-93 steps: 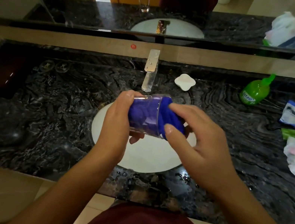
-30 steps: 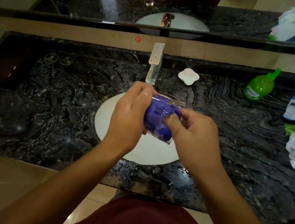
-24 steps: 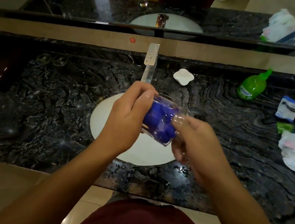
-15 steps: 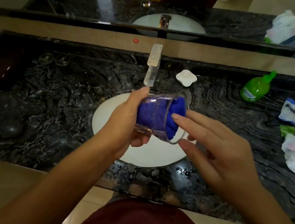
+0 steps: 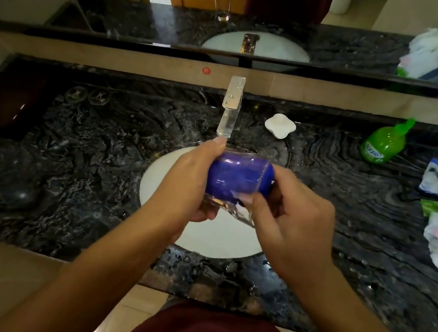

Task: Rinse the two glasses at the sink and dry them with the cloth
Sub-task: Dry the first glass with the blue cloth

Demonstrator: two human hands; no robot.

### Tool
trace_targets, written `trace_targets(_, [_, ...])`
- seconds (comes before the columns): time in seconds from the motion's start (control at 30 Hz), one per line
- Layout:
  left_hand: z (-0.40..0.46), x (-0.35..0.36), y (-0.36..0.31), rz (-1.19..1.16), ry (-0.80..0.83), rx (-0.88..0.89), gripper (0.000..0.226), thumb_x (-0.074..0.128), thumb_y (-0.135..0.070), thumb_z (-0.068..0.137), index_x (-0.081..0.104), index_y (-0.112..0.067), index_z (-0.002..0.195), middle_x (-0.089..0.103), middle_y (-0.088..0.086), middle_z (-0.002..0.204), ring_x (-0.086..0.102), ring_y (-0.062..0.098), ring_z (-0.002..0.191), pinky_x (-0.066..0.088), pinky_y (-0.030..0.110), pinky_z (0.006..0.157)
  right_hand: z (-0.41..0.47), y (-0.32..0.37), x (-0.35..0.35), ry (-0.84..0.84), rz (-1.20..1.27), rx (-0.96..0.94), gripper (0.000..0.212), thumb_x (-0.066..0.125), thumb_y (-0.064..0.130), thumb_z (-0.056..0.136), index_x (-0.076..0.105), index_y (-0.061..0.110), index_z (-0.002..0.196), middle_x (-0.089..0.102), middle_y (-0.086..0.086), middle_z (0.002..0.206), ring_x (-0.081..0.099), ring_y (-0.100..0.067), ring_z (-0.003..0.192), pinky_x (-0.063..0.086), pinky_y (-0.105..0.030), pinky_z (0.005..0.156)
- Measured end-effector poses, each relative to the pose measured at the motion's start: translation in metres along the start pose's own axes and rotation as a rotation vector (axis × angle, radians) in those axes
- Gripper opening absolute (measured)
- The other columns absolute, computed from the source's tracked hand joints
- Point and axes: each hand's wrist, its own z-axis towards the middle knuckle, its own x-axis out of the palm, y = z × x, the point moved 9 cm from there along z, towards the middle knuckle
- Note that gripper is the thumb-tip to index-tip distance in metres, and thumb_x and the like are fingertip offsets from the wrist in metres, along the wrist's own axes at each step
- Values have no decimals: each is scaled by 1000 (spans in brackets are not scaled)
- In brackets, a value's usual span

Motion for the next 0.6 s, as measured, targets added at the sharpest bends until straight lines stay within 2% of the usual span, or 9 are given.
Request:
trace_targets(0.07, [0, -4, -16, 200, -74, 216, 34, 40, -46, 103, 61, -21, 95, 70, 3, 76, 62, 13, 61, 48, 24, 46, 0, -17, 11, 34, 133, 214, 30, 53, 41, 100, 71, 29, 80, 54, 14, 54, 48, -6, 49, 38, -28, 50])
trace_targets(0.13, [-2, -3, -31, 359, -106, 449, 34, 38, -48, 98, 60, -23, 100, 67, 3, 84, 64, 17, 70, 50, 33, 56, -11, -38, 34, 154, 457, 628, 56, 53, 37, 104, 59, 27, 49, 43, 11, 41, 36, -5, 39, 27, -25, 47])
trace_targets(0.17, [-3, -3, -33, 374, -94, 509, 35, 37, -49, 96, 60, -23, 102, 66, 1, 84, 63, 20, 73, 51, 38, 60, -19, -41, 44, 234, 601, 808, 63, 52, 35, 104, 55, 24, 43, 37, 10, 39, 30, -9, 37, 23, -24, 47])
trace_targets(0.2, [-2, -3, -33, 341, -70, 529, 35, 37, -48, 96, 60, -23, 103, 66, 1, 85, 63, 22, 74, 51, 42, 62, -23, -39, 50, 308, 713, 898, 63, 51, 34, 104, 55, 21, 42, 35, 7, 38, 27, -11, 37, 20, -22, 47])
trace_targets(0.3, [3, -7, -26, 174, -23, 460, 36, 38, -48, 97, 63, -22, 102, 69, 4, 86, 66, 29, 75, 53, 45, 61, -20, -31, 41, 427, 720, 821, 51, 51, 42, 102, 63, 16, 60, 46, -3, 44, 36, -14, 38, 29, -22, 40])
trace_targets(0.37, [7, -11, -22, 141, -69, 372, 39, 37, -47, 102, 64, -19, 100, 70, 11, 85, 67, 28, 69, 52, 40, 52, -6, -28, 23, 327, 611, 598, 38, 59, 47, 99, 70, 18, 77, 62, -2, 58, 52, -14, 47, 42, -26, 47])
trace_targets(0.43, [10, -13, -15, 112, -109, 277, 39, 36, -41, 108, 65, -17, 97, 70, 9, 80, 63, 18, 62, 47, 28, 46, 0, -26, 9, 241, 478, 435, 21, 63, 49, 91, 73, 32, 99, 74, 3, 82, 66, -14, 66, 53, -32, 59])
trace_targets(0.53, [11, -10, -10, 70, -113, 194, 38, 34, -38, 108, 65, -17, 97, 70, 1, 74, 62, 9, 57, 42, 20, 43, 3, -27, 5, 226, 408, 411, 24, 68, 43, 86, 69, 45, 110, 75, 13, 97, 66, -13, 67, 54, -28, 59])
trace_targets(0.6, [10, -8, -11, 63, -96, 200, 38, 33, -37, 108, 64, -17, 98, 71, 1, 75, 63, 7, 57, 42, 19, 43, 4, -24, 11, 255, 572, 480, 24, 76, 35, 89, 70, 40, 112, 76, 8, 104, 65, -18, 58, 58, -34, 59])
